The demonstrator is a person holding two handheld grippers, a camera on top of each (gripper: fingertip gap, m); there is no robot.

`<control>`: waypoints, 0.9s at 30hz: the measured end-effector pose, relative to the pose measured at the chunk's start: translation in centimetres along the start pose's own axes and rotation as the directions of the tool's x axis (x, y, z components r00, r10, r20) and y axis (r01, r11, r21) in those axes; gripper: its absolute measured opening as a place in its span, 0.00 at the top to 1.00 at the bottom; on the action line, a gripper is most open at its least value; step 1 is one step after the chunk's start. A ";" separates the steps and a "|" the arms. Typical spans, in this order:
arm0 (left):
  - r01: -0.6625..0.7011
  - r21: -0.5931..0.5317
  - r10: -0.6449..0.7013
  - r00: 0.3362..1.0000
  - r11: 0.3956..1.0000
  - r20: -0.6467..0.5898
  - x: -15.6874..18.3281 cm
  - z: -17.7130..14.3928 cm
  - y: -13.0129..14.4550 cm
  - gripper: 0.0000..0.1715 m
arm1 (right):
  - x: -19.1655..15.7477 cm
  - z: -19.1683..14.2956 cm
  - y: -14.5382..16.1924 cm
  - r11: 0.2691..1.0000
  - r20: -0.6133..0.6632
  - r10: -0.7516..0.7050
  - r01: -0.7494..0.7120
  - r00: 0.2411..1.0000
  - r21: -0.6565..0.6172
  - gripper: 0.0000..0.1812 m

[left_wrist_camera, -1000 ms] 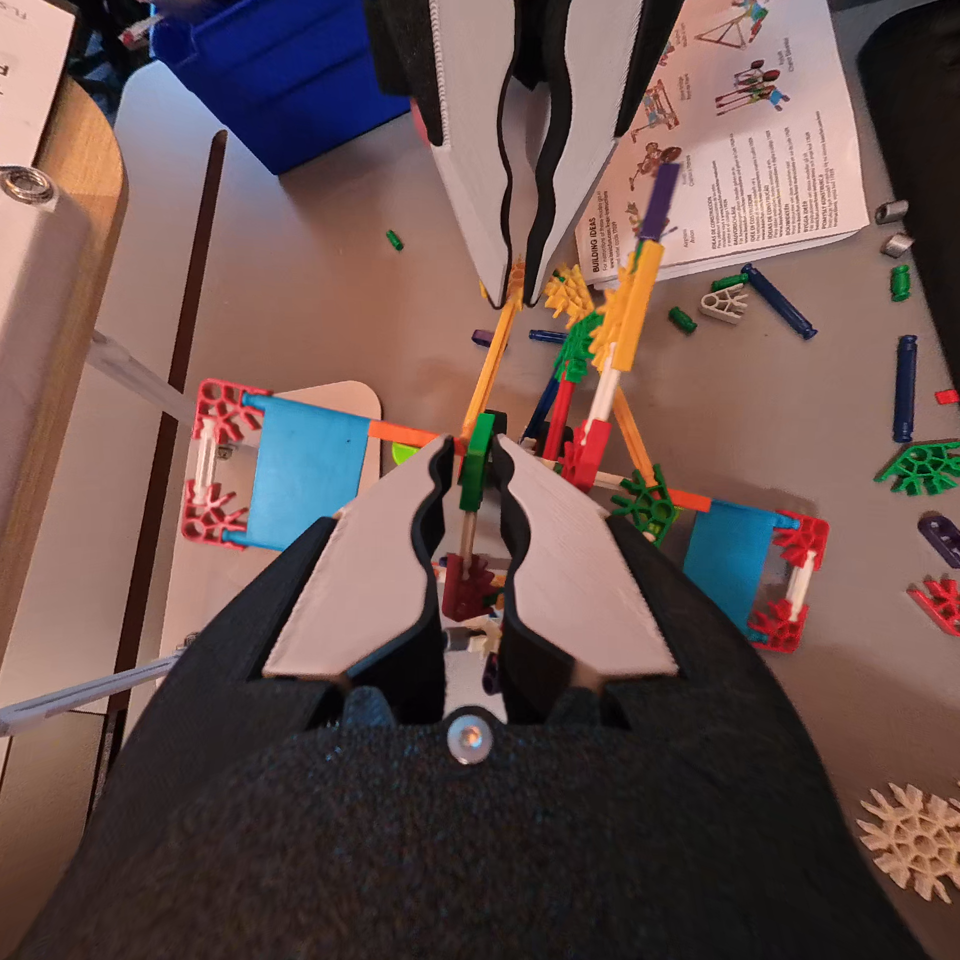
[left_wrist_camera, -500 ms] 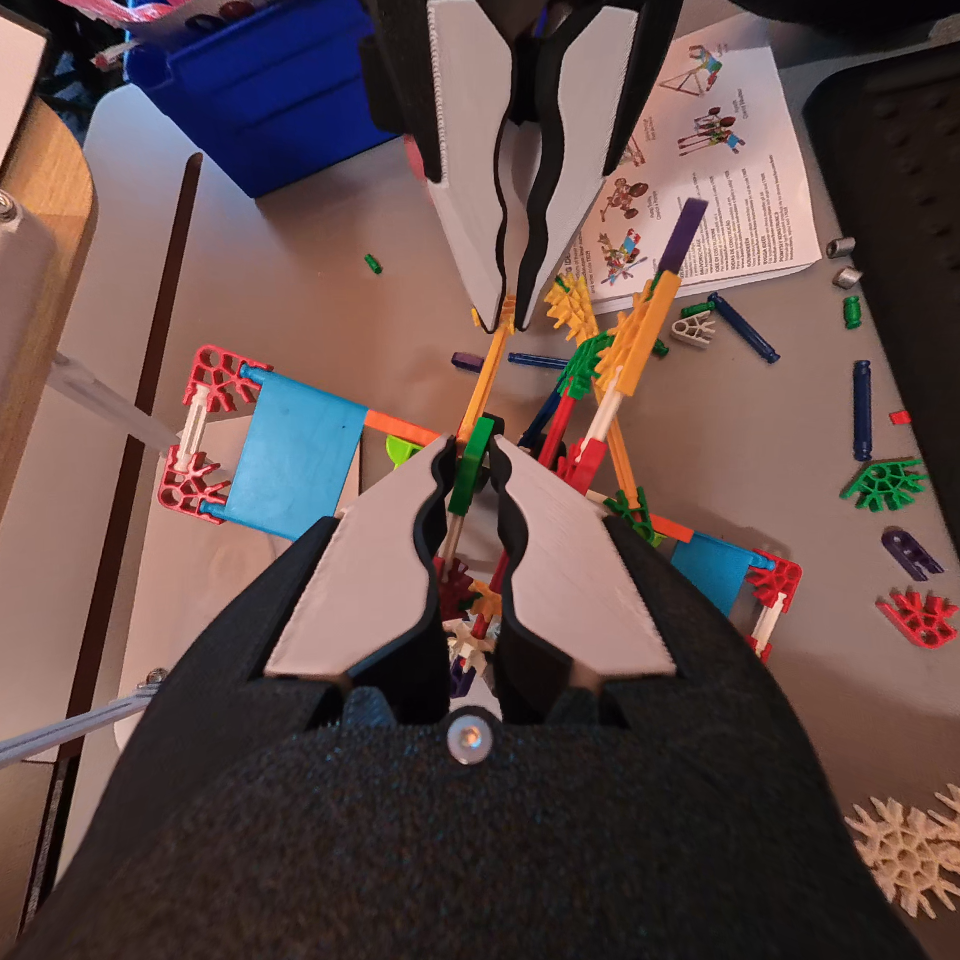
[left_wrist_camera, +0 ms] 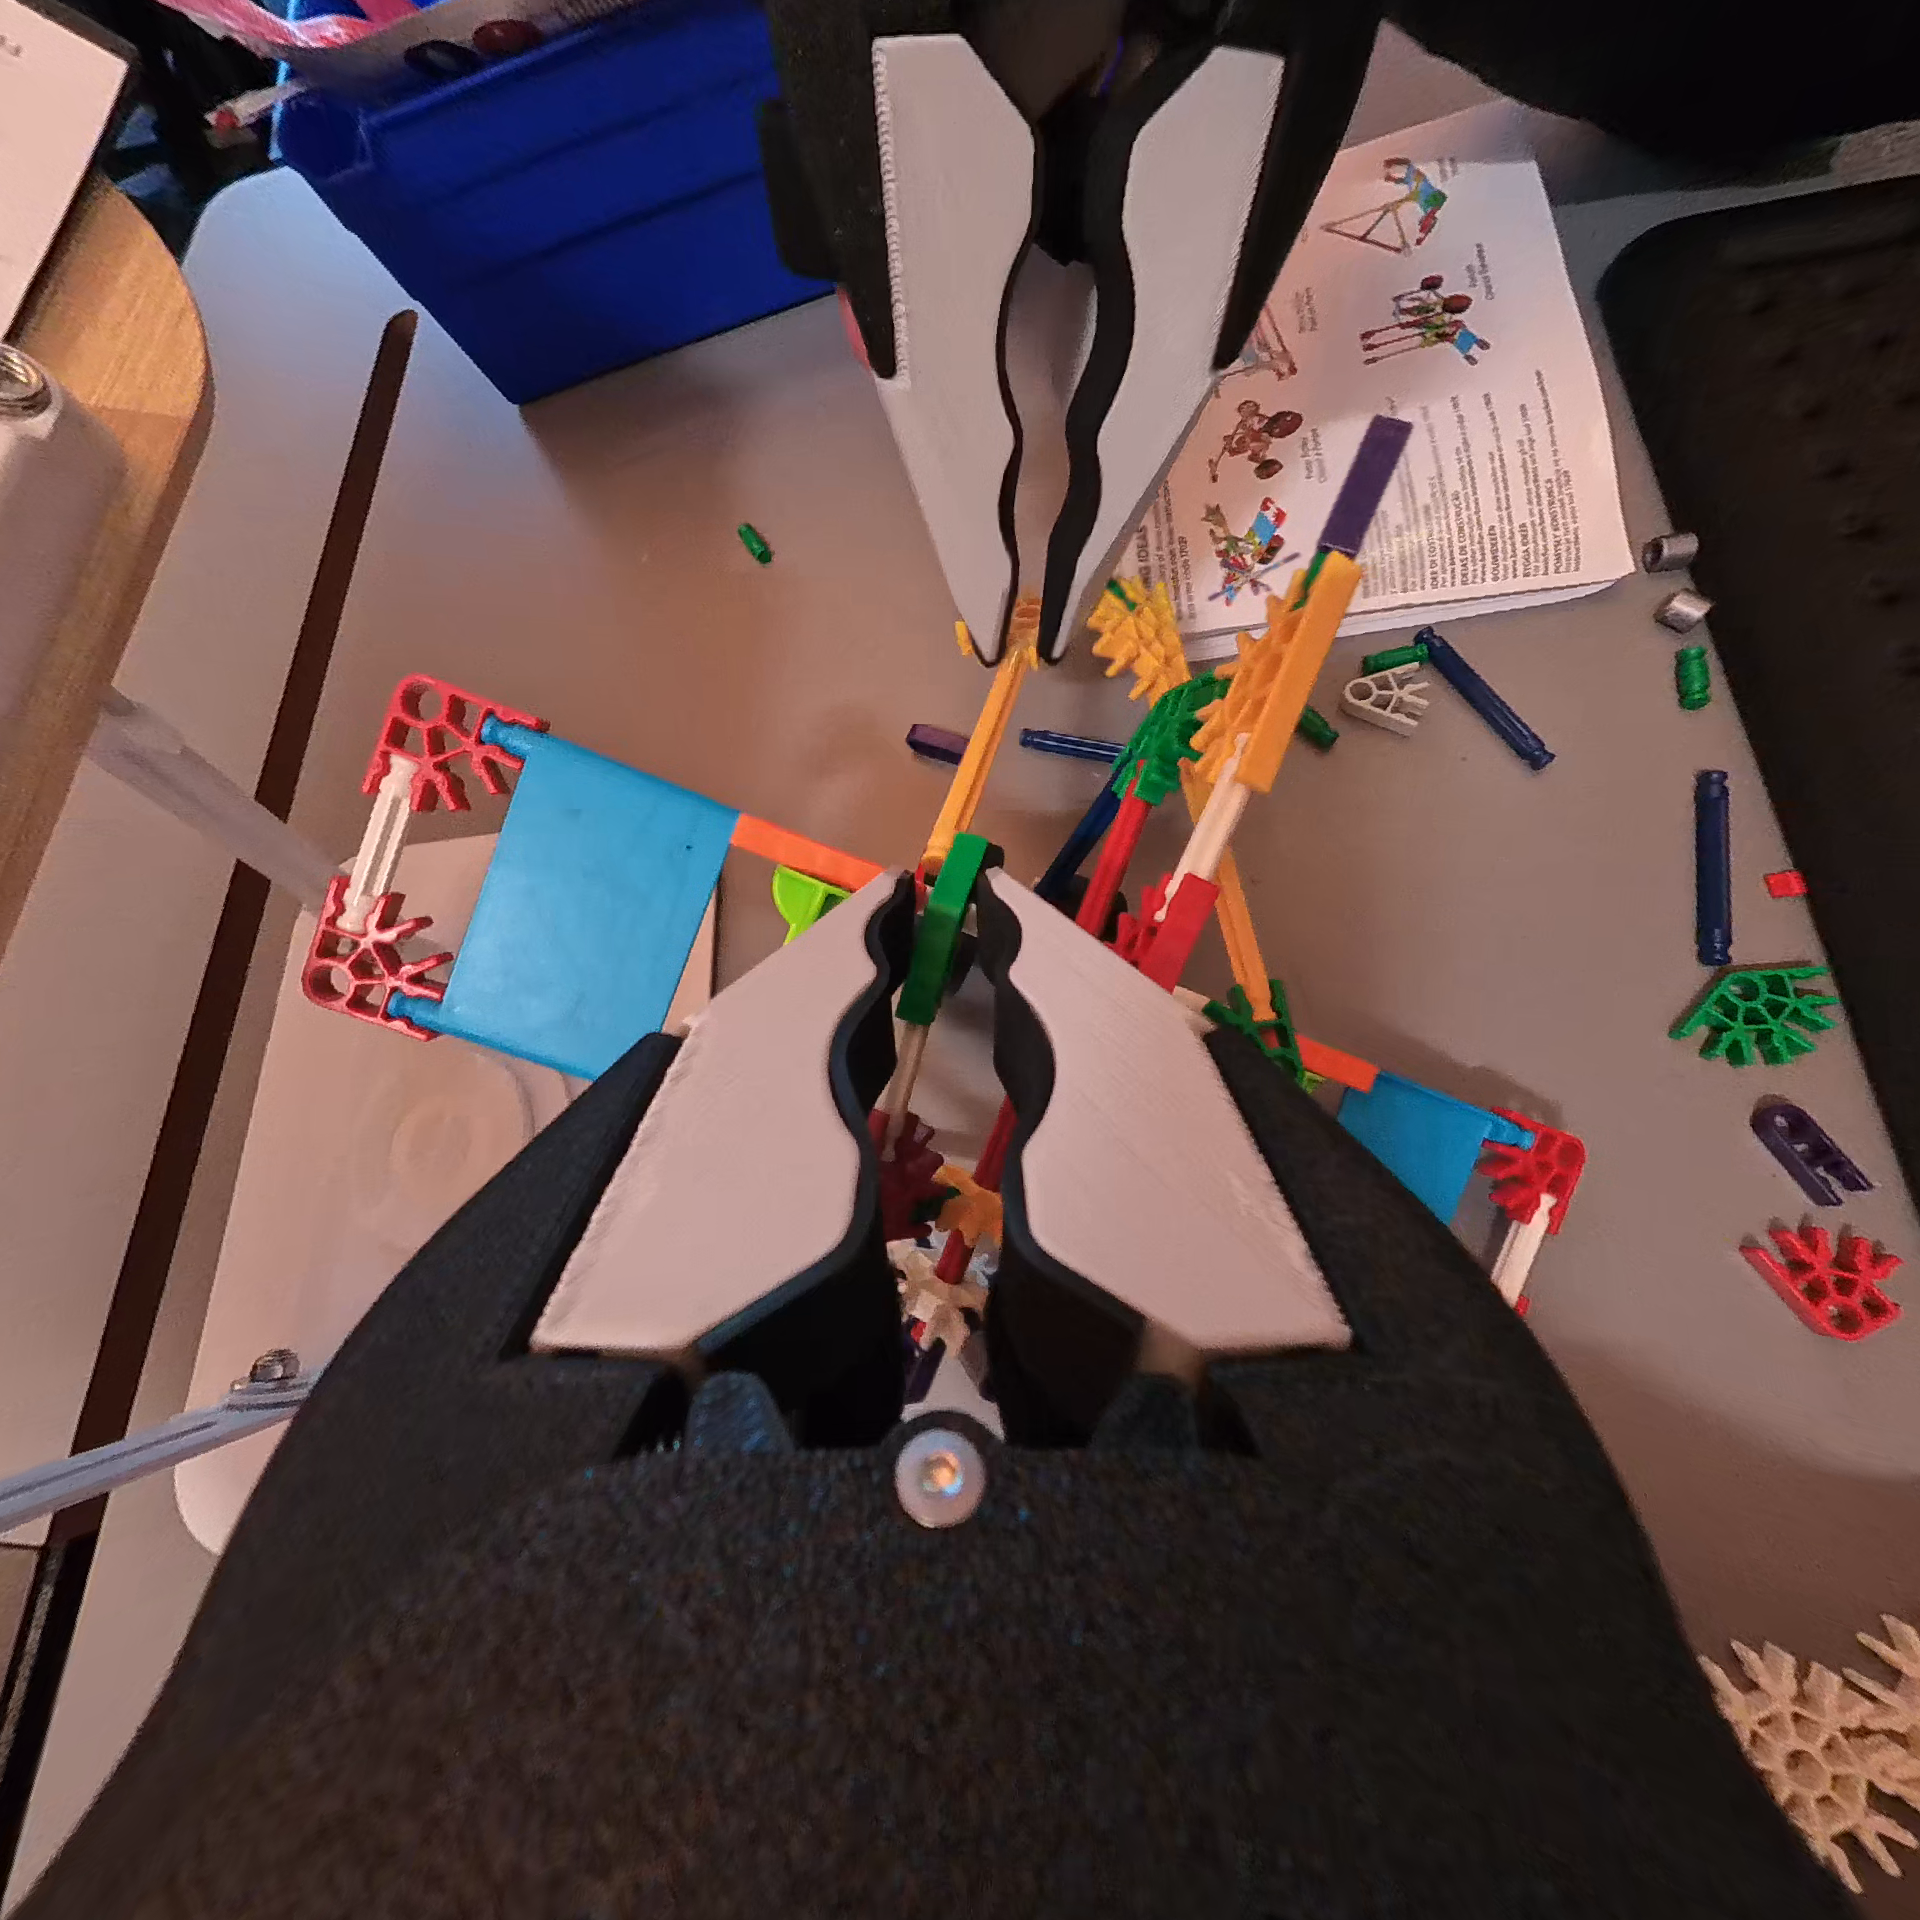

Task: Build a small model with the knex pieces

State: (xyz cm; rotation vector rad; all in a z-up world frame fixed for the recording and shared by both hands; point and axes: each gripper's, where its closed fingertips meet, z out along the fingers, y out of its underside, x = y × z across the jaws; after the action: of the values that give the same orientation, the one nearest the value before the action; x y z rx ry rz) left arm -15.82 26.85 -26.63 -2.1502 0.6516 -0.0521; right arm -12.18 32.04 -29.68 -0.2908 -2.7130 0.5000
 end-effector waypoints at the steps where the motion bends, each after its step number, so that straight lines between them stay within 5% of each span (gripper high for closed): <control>1: -0.002 -0.001 0.002 1.000 1.000 0.003 0.0 0.0 0.0 0.94 | 0.1 0.1 0.2 1.000 -0.005 0.000 0.000 1.000 -0.010 0.95; 20: -0.021 0.033 0.021 1.000 0.999 -0.007 0.2 0.3 -0.5 0.97 | 0.6 0.3 0.0 1.000 -0.050 -0.021 0.021 0.999 -0.015 0.94; 27: -0.028 0.039 0.027 0.999 0.999 0.017 0.0 0.6 -0.8 0.97 | 3.1 -1.6 -3.2 0.981 -0.135 0.086 -0.060 0.987 0.185 0.90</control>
State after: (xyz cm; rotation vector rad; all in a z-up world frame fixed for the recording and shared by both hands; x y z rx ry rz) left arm -15.30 27.65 -26.41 -2.1016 0.6652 -0.0316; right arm -14.80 30.41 -26.13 -0.3634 -2.5057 0.7133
